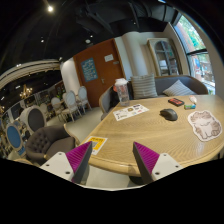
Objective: Arrange mouse
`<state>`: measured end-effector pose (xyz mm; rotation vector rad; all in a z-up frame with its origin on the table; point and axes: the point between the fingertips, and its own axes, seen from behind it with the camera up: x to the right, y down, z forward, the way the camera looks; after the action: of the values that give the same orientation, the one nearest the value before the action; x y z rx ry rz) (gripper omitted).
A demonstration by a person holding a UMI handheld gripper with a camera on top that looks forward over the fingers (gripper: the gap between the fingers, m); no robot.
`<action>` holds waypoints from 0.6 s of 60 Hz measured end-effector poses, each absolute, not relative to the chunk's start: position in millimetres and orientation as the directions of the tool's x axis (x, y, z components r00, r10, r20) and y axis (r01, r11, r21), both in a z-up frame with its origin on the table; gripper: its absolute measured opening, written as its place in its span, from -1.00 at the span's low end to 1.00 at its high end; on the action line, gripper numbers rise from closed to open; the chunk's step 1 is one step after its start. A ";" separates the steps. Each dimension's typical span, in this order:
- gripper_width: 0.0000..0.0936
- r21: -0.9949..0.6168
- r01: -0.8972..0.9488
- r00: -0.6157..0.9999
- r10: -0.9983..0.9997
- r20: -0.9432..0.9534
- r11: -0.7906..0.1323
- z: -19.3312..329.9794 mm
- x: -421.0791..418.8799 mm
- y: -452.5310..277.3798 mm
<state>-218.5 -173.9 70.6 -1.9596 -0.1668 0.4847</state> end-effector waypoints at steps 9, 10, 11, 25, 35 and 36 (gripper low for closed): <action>0.80 -0.892 -0.077 0.926 0.300 -0.229 -0.445 66.2 -201.6 -158.9; 0.80 -0.890 -0.066 0.927 0.301 -0.221 -0.450 63.9 -197.8 -157.7; 0.80 -0.888 -0.057 0.930 0.300 -0.213 -0.456 61.6 -195.1 -154.7; 0.81 -0.876 0.037 0.982 0.180 -0.058 -0.480 43.2 -95.7 -76.9; 0.80 -0.842 0.057 0.998 0.057 0.032 -0.537 26.0 -11.9 7.3; 0.80 -0.839 0.059 0.998 0.054 0.036 -0.542 24.9 -8.1 14.9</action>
<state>-8.1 14.9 24.9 -2.1441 -0.0788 -0.0069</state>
